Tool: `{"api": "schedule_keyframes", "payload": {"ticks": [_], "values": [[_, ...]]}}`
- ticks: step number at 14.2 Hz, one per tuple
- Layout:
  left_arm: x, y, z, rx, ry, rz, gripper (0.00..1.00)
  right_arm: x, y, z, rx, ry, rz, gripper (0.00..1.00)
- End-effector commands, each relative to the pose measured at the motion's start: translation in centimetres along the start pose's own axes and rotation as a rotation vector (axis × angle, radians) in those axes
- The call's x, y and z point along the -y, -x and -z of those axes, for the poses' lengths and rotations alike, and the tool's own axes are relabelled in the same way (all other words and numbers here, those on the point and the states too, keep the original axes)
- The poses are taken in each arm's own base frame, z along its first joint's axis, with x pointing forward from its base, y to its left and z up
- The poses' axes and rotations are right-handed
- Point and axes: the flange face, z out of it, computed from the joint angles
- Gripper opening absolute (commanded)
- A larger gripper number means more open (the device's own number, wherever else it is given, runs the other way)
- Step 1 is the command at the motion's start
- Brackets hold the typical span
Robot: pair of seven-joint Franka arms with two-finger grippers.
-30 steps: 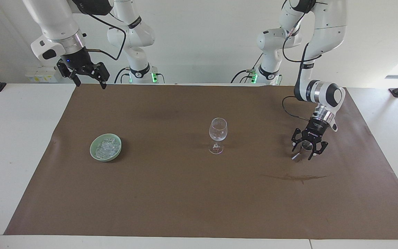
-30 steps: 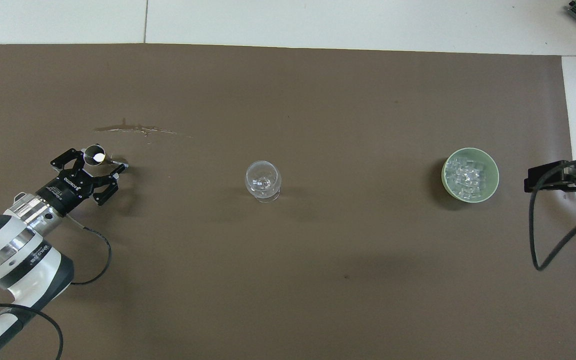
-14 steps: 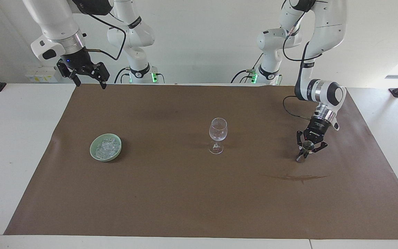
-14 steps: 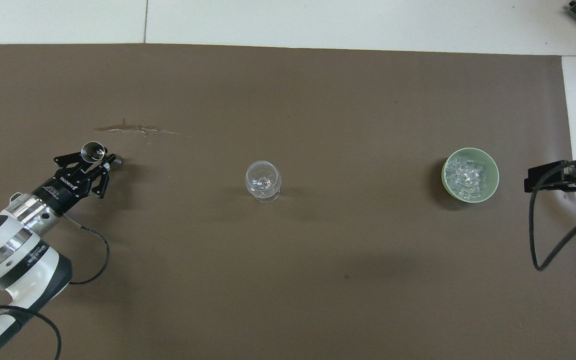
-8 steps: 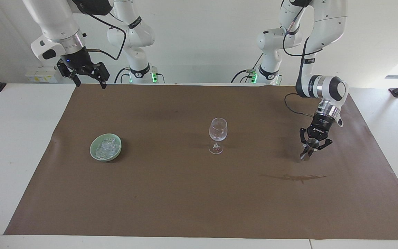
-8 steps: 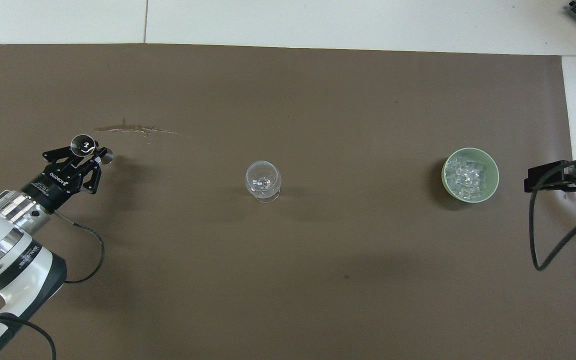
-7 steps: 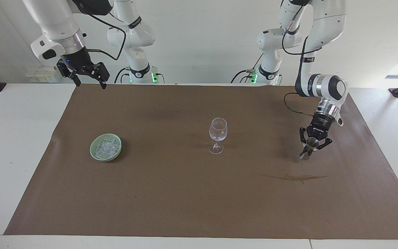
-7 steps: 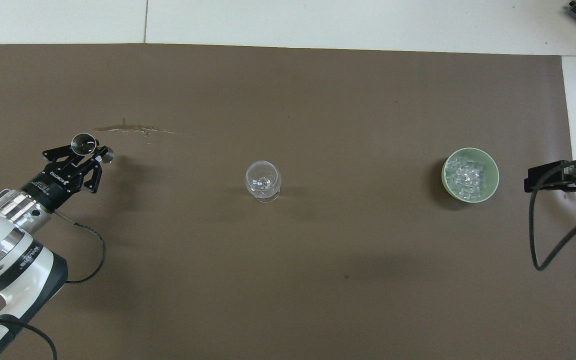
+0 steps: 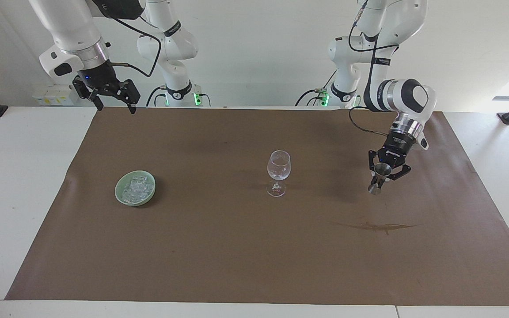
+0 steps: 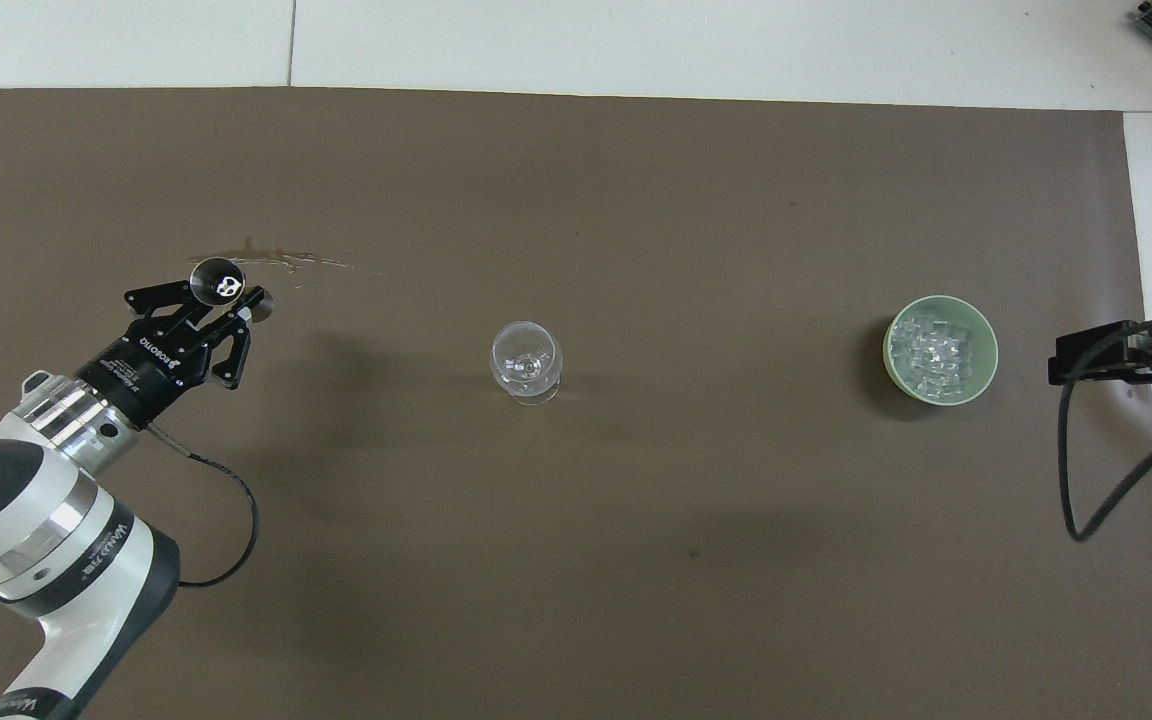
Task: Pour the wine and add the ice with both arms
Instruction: 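Carry the jigger with the left gripper to the clear glass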
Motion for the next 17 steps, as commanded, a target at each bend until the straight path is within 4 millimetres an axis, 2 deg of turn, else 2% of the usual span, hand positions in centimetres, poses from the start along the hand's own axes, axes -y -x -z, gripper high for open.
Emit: {"api": "schedule_keyframes", "payload": {"ticks": [1, 6, 10, 12, 17], "values": [[3.6, 2.6, 0.5, -0.021, -0.002, -0.013, 0.0, -0.1, 0.4, 0.1, -0.003, -0.009, 0.023, 1.0], [9.2, 7.0, -0.4, -0.067, -0.021, -0.039, 0.0, 0.0, 0.4, 0.1, -0.003, -0.008, 0.025, 1.0], [12.9, 8.5, -0.8, -0.11, -0.031, -0.064, 0.0, 0.0, 0.4, 0.1, -0.003, -0.008, 0.025, 1.0], [14.4, 9.3, -1.1, -0.128, -0.032, -0.079, 0.0, -0.1, 0.4, 0.1, -0.003, -0.008, 0.023, 1.0], [16.8, 11.5, -2.5, -0.152, -0.021, -0.124, 0.0, 0.0, 0.4, 0.1, -0.003, -0.008, 0.025, 1.0]]}}
